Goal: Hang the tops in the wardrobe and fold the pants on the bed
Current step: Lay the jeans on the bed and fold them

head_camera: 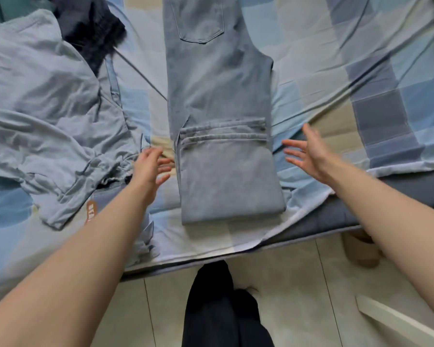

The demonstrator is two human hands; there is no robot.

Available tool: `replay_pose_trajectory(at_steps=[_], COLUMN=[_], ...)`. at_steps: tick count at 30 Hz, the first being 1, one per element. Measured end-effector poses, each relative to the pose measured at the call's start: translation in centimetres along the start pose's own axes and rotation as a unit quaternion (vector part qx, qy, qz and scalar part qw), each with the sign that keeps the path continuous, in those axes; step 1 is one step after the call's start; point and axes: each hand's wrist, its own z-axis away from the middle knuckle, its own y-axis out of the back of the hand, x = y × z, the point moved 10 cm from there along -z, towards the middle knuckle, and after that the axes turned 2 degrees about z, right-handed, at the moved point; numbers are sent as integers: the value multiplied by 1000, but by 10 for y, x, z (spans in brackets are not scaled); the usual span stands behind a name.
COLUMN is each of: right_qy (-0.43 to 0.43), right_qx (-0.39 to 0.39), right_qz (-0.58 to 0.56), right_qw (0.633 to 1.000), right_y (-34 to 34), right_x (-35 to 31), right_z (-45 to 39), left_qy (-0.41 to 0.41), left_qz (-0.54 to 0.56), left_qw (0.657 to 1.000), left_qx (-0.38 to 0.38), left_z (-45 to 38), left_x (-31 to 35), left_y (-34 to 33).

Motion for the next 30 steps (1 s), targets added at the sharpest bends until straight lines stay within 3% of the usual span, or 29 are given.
replay_pose_trajectory(at_steps=[4,7,11,14,21,25,27,30], right_qy=[-103,-117,-81,-82,-63,-69,-85,-184], right_qx=[21,33,71,19,-86,-53,-21,-30], right_qz=[198,223,240,253,279,340,315,124], right_qw=[975,967,965,964,954,936,945,975], right_y=[-8,-6,4,0,0,17,23,14], right_x=[78,124,134,135,137,149,153,173], right_z=[-15,-10,2,11,33,36,34,41], left_qy=[59,22,-9,-35,-11,3,0,-75], left_qz=[-165,-245,-300,-289,-204,-161,-158,-222], left_qw=[984,968,949,955,973,986,987,972], left_qx=[-8,-47,-91,-63,-103,-47,3,18], left_z=[-26,-16,2,3,19,33,37,46], left_x=[-70,-102,-127,-126,-144,-164,-167,-147], left_y=[-3,-10,-9,-6,3,17,26,27])
